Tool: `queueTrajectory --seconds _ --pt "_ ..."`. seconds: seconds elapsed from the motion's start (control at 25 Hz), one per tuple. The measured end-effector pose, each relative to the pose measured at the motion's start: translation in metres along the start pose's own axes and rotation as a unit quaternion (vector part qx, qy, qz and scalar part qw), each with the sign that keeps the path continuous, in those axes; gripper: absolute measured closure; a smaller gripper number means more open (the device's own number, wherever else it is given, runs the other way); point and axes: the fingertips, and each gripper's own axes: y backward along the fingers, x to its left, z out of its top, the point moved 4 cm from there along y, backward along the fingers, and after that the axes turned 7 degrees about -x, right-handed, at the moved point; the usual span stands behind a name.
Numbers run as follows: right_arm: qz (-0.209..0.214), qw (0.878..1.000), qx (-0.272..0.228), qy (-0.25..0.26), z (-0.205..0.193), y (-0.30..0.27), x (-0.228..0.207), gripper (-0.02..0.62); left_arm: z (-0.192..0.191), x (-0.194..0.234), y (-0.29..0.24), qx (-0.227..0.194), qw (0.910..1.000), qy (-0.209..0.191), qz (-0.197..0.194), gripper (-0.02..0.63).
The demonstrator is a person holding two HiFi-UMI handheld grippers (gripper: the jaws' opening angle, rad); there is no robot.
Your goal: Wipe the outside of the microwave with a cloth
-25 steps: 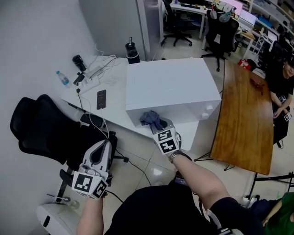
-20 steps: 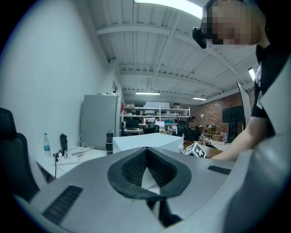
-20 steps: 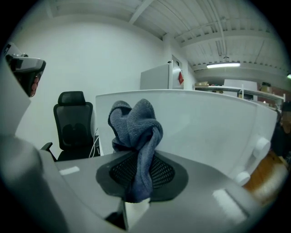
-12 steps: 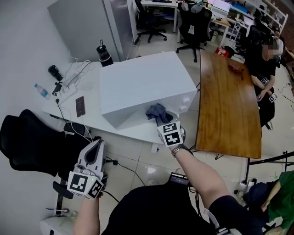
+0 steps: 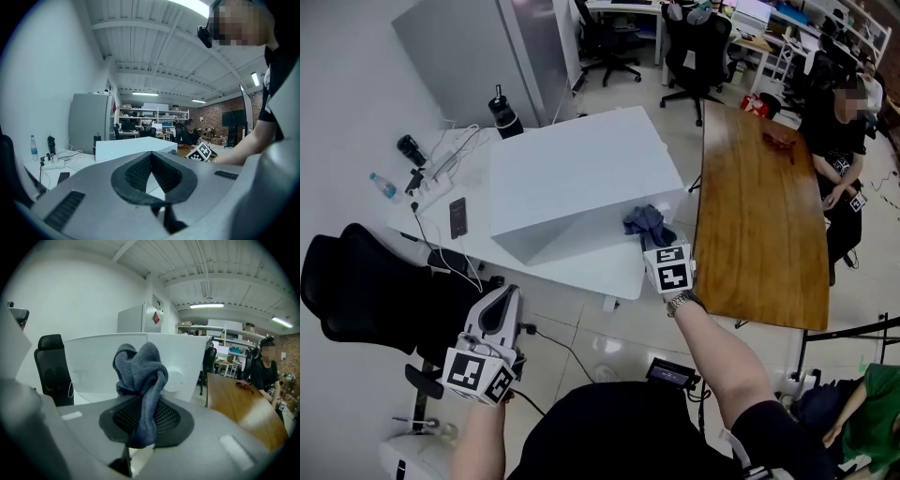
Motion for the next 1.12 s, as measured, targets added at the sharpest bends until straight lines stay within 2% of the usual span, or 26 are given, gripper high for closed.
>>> queueTrajectory --seconds 0.56,0.8,1.12 --pt "0.022 1.000 -0.007 0.009 -0.001 0.030 -0.068 0.529 0.003 -0.083 -0.009 0.008 0.9993 0.001 0.037 0.601" --pt "0.040 0.999 -0.023 0.013 0.004 0.058 -0.077 0.529 0.001 -0.117 -0.012 0.006 0.9993 0.003 0.037 0.601" --pt "0.073 0.995 -0.066 0.016 0.033 0.120 -0.068 0.528 0.003 -0.157 -0.017 -0.008 0.9996 0.012 0.024 0.601"
